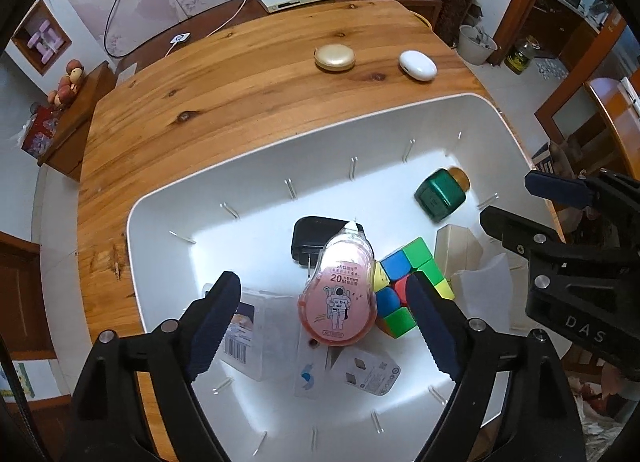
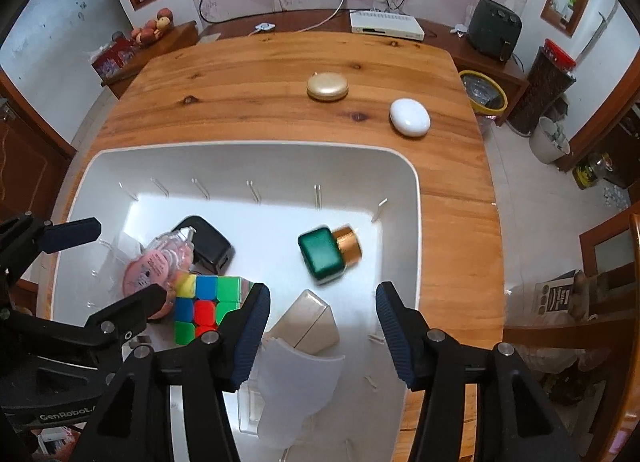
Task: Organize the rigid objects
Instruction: 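Open the left tool over the tray while the right tool releases the bottle, then raise both open tools from the tray toward the remaining table items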
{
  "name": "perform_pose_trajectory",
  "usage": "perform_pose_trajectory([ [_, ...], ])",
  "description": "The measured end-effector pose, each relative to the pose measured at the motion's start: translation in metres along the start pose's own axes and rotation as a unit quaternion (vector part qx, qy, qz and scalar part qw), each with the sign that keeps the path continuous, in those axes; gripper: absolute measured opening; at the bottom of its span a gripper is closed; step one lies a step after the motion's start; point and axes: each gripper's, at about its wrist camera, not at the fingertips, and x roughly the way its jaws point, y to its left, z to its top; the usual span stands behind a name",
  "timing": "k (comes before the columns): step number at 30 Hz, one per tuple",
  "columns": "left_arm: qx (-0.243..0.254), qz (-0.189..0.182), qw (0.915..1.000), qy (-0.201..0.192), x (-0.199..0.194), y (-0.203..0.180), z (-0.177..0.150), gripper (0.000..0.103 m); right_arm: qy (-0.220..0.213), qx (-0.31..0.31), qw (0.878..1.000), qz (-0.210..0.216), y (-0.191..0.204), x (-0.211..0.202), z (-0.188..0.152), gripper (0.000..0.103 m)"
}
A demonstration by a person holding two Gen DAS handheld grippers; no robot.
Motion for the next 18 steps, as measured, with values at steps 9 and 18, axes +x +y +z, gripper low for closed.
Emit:
perform_pose_trajectory([
  [9,-0.006,0.009,0.9997,-0.021,-0.022,0.0,0.009,0.087,-0.014,0.006,1.0,0.016,-0.004,-0.014,0.008,0.056],
  [18,-0.007,0.021,0.9987,-0.046,-0.049,-0.004,0.023,0.087,-0.034,0.023,0.998,0.038,-0.018,-0.029,0.009,0.056],
])
